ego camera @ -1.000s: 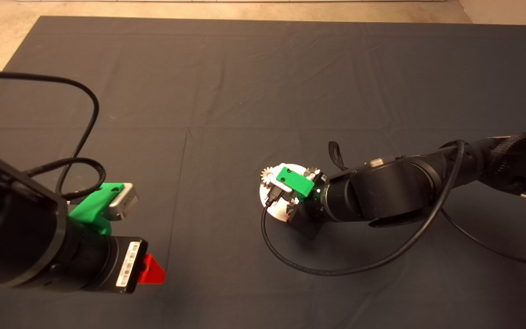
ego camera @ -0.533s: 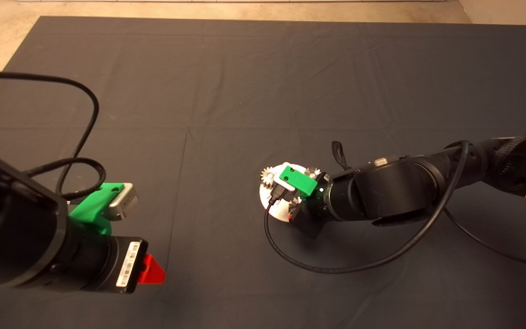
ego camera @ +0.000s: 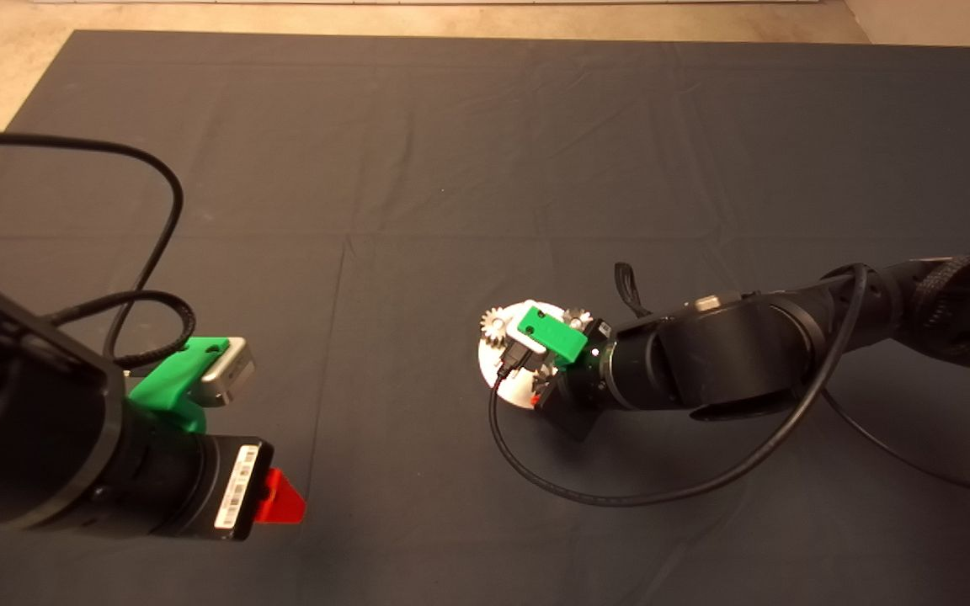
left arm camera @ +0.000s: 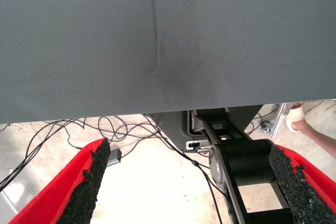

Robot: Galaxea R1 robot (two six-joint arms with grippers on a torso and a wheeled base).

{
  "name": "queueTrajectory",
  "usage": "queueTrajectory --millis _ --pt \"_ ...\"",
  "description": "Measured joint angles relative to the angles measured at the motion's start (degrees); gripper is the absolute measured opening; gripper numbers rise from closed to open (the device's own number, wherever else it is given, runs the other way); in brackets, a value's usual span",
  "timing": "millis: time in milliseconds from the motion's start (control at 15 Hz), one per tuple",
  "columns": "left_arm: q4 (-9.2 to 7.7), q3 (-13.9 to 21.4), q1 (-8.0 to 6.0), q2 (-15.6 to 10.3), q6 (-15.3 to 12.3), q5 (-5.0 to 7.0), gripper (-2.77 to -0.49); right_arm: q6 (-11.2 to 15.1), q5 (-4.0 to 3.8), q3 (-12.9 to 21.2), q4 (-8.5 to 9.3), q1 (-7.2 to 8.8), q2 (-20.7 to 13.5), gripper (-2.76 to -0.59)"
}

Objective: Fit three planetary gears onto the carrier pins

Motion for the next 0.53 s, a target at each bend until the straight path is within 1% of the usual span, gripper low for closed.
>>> queueTrajectory --millis 67,200,533 --pt "0.00 0.00 0.01 0.00 0.00 0.00 -1.09 0.01 0.38 0.00 -0.08 -0.10 0.02 -2.30" --pt "0.00 0.00 0.01 0.00 0.00 0.00 -1.09 0.12 0.62 -0.01 -0.08 -0.17 0.27 -2.30" --pt "0.00 0.00 0.01 0.00 0.00 -0.07 -1.09 0.05 0.54 -0.22 -0.15 -0.28 0.55 -2.31"
